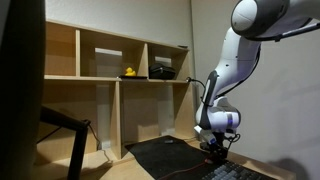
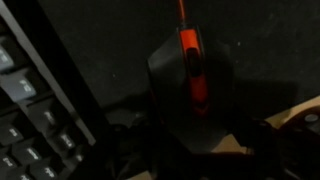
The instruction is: Slide the mouse off the pad
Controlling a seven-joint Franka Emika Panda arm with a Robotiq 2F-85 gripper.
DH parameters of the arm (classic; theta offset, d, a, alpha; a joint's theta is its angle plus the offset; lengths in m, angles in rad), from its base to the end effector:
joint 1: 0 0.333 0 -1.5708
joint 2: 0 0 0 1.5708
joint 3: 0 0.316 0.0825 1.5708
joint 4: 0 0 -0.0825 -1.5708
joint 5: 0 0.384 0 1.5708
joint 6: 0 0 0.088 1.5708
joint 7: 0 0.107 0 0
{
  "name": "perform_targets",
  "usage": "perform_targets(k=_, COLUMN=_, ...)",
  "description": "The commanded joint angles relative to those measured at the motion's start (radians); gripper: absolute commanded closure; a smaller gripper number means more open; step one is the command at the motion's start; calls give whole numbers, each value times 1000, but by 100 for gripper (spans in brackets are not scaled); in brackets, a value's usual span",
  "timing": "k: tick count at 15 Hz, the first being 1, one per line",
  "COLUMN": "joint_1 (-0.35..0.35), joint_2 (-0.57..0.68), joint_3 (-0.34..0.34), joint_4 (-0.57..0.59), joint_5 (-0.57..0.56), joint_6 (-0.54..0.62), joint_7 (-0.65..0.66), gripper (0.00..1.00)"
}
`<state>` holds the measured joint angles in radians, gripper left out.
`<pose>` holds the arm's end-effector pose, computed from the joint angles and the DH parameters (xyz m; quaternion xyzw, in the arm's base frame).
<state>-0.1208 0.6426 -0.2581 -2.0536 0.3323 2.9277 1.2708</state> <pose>0.5573 -0.2415 0.1551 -0.5779 0.8049 -0.1281 0.0423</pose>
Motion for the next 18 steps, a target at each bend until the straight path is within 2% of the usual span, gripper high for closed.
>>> perform_targets(k=1, joint_1=-73, joint_2=12, joint_3=-5, joint_4=7, joint_5=71, joint_6=37, joint_7=16, gripper=57)
perform_targets(k=7, joint_1=-147, joint_2=70, joint_3=-63, joint_4=28, joint_5=133, joint_6=-34, joint_7=139, gripper=57)
perform_targets(k=10, joint_1=-188, joint_2=29, joint_3=-13, joint_4=-33, joint_5=167, joint_6=-40, joint_7=144, gripper=57)
perform_targets(k=14, joint_1=-177, joint_2=-10, joint_3=-6, joint_4=-123, joint_5=188, joint_6=-12, joint_7=136, gripper=57)
perform_targets(k=18, joint_1=-154, joint_2=-21, joint_3=-40, joint_4=-204, joint_5=169, joint_6=11, joint_7=148, gripper=57)
